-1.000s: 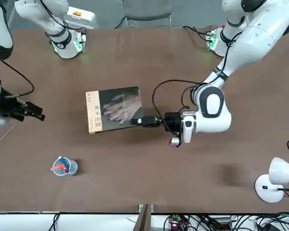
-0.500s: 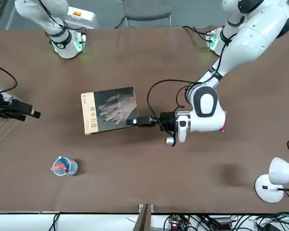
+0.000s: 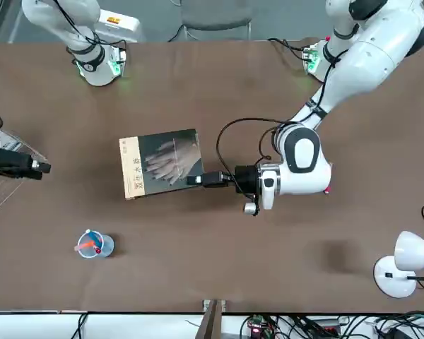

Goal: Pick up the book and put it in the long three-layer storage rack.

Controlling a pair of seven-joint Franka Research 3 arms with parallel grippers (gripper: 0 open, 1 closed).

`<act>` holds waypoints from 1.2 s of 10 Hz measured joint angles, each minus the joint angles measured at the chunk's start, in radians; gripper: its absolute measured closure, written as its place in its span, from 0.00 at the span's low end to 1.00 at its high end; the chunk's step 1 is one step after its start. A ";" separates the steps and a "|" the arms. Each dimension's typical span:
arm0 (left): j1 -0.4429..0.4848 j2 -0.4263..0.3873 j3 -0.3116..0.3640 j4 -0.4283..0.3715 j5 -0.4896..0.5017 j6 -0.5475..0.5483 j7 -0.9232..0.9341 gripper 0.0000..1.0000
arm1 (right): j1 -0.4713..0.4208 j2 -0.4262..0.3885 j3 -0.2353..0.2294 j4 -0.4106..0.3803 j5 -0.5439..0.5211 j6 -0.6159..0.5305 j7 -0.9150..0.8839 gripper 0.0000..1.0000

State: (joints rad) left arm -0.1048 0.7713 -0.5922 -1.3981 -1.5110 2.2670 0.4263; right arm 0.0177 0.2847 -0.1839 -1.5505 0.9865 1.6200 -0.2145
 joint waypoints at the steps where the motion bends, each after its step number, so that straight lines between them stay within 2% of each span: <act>1: 0.000 0.000 0.000 0.000 0.000 0.000 0.000 0.96 | -0.001 0.025 -0.004 -0.008 0.063 -0.004 -0.013 0.00; 7: 0.000 0.004 0.000 0.001 0.000 0.000 0.000 0.96 | 0.010 0.145 -0.002 -0.137 0.463 -0.013 -0.118 0.00; 12: 0.000 0.004 0.000 0.002 0.000 0.000 0.000 0.96 | 0.052 0.152 0.015 -0.200 0.605 -0.019 -0.095 0.00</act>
State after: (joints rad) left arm -0.1053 0.7755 -0.5918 -1.3963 -1.5110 2.2671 0.4263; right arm 0.0699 0.4367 -0.1689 -1.7507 1.5915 1.6012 -0.3090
